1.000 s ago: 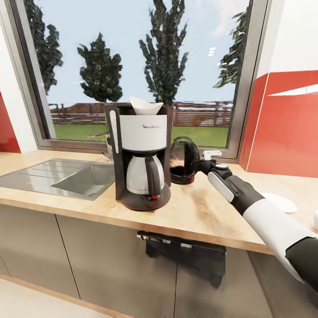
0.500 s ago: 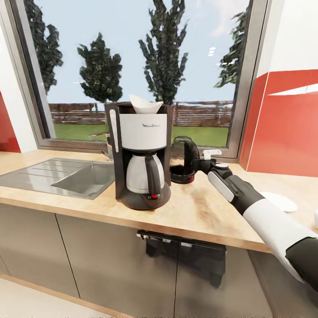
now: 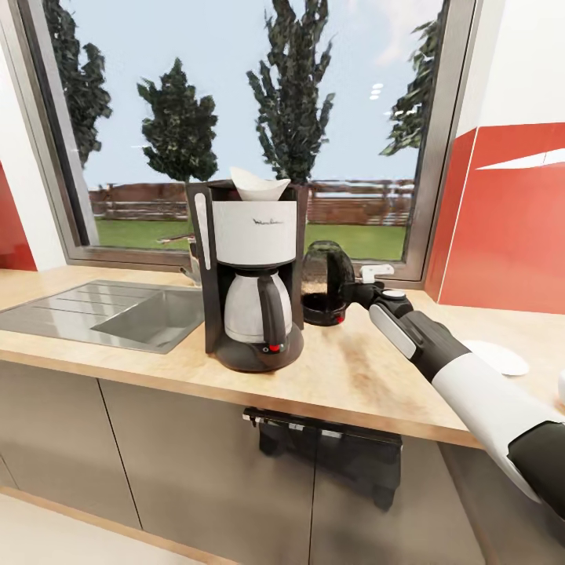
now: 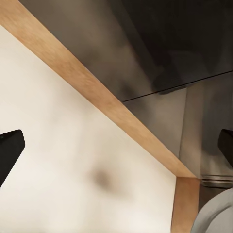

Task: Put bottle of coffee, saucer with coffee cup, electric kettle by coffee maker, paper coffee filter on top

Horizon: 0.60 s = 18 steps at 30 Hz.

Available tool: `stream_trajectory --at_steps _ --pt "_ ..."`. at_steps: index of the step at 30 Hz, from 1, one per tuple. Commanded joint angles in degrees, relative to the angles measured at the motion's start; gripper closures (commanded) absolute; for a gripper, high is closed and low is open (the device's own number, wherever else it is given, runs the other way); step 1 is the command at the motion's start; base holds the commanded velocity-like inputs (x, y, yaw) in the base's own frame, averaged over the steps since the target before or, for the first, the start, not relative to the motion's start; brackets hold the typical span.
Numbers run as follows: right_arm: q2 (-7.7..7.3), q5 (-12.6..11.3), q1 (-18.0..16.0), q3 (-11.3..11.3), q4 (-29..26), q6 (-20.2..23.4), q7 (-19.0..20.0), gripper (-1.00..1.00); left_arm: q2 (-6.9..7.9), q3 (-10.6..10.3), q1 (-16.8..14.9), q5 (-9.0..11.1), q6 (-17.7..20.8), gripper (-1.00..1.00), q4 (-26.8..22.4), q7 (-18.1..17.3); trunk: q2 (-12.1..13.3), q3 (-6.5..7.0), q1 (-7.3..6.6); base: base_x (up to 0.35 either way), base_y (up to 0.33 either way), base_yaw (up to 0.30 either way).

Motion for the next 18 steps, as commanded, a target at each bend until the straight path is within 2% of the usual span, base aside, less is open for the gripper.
stream_trajectory --at_steps 1,14,15,18 --pt "-0.07 -1.68 -0.03 0.54 0.88 0.05 -0.55 1.0 0.01 0.45 -0.05 -0.46 -0.33 -1.0 0.07 -0.15 -0.02 -0.08 0.0 0.0 0.0 0.0" --pt "-0.1 -1.74 -0.03 0.54 0.88 -0.04 -0.48 1.0 0.01 0.37 -0.05 -0.47 -0.33 -1.0 0.07 -0.16 -0.02 -0.08 0.0 0.0 0.0 0.0" --pt "-0.1 -1.75 -0.03 0.54 0.9 -0.07 -0.47 -1.0 0.01 0.37 -0.05 -0.47 -0.33 -1.0 0.07 -0.16 -0.02 -0.08 0.0 0.0 0.0 0.0" --pt "-0.1 -1.74 -0.03 0.54 0.91 -0.06 -0.48 -1.0 0.01 0.36 -0.05 -0.47 -0.33 -1.0 0.07 -0.14 -0.02 -0.08 0.0 0.0 0.0 0.0"
